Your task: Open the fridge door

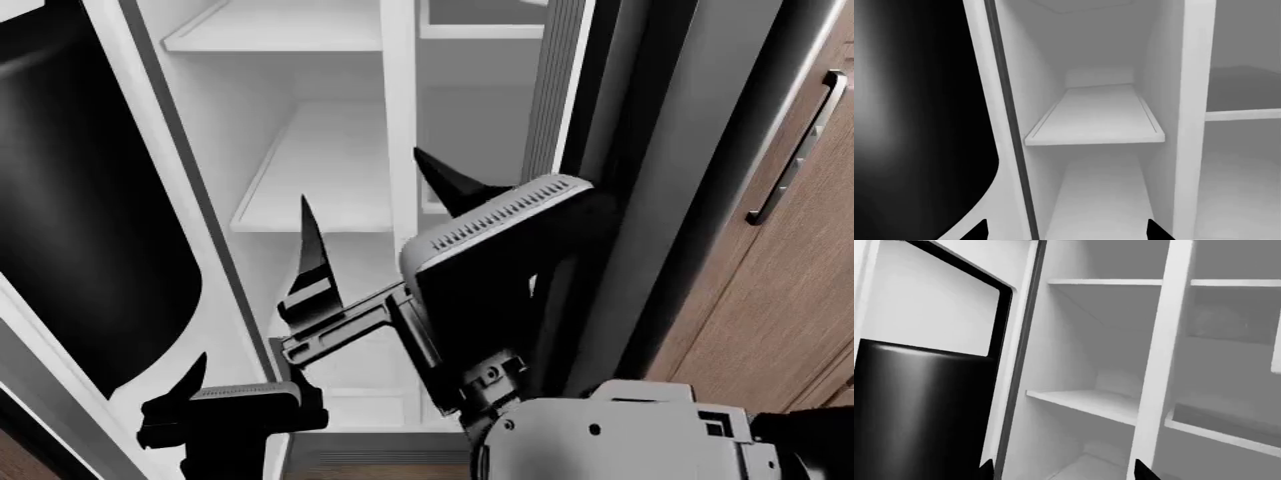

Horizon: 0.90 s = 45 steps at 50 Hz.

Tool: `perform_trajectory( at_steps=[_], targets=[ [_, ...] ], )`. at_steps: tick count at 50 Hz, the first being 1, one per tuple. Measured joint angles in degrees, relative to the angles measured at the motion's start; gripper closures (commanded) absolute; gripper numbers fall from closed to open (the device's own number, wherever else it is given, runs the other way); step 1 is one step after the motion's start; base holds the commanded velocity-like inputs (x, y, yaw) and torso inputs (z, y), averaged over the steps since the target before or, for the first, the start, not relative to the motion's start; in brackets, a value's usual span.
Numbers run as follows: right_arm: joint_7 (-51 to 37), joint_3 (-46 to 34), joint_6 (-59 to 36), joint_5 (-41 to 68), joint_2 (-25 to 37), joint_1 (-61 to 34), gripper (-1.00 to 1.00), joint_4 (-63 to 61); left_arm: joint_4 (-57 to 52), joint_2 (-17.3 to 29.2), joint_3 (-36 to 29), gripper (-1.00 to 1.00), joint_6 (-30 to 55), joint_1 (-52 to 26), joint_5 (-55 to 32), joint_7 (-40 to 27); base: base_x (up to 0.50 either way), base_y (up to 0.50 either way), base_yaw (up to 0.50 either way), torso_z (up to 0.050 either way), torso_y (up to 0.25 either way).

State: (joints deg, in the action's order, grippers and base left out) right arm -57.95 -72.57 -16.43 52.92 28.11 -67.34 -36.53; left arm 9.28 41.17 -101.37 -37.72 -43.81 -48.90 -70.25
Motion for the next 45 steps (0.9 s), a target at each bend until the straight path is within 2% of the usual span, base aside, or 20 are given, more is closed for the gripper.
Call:
perform_trajectory(
  at_steps=[13, 28, 45],
  targets=[
    [2.1, -0.1, -3.5, 3.9, -4.8, -3.0, -1.0, 8.8, 0.0, 0.0, 0.5, -1.0, 0.2, 0.3, 0.1, 0.2, 0.0, 0.0, 0.0, 0.0, 0.0],
    [11.0, 0.7, -2.9, 7.6, -8.7, -3.3, -1.0, 23.4, 0.0, 0.2, 1.1, -1.0, 0.3, 0.7, 0.3, 0.6, 0.0, 0.0, 0.0, 0.0, 0.0],
    [13.7, -2.9, -6.1, 4.5, -12.7, -4.7, -1.0, 37.0, -0.3, 0.8, 1.6, -1.0, 0.0, 1.6, 0.8, 0.8, 0.0, 0.0, 0.0, 0.0, 0.0]
  ],
)
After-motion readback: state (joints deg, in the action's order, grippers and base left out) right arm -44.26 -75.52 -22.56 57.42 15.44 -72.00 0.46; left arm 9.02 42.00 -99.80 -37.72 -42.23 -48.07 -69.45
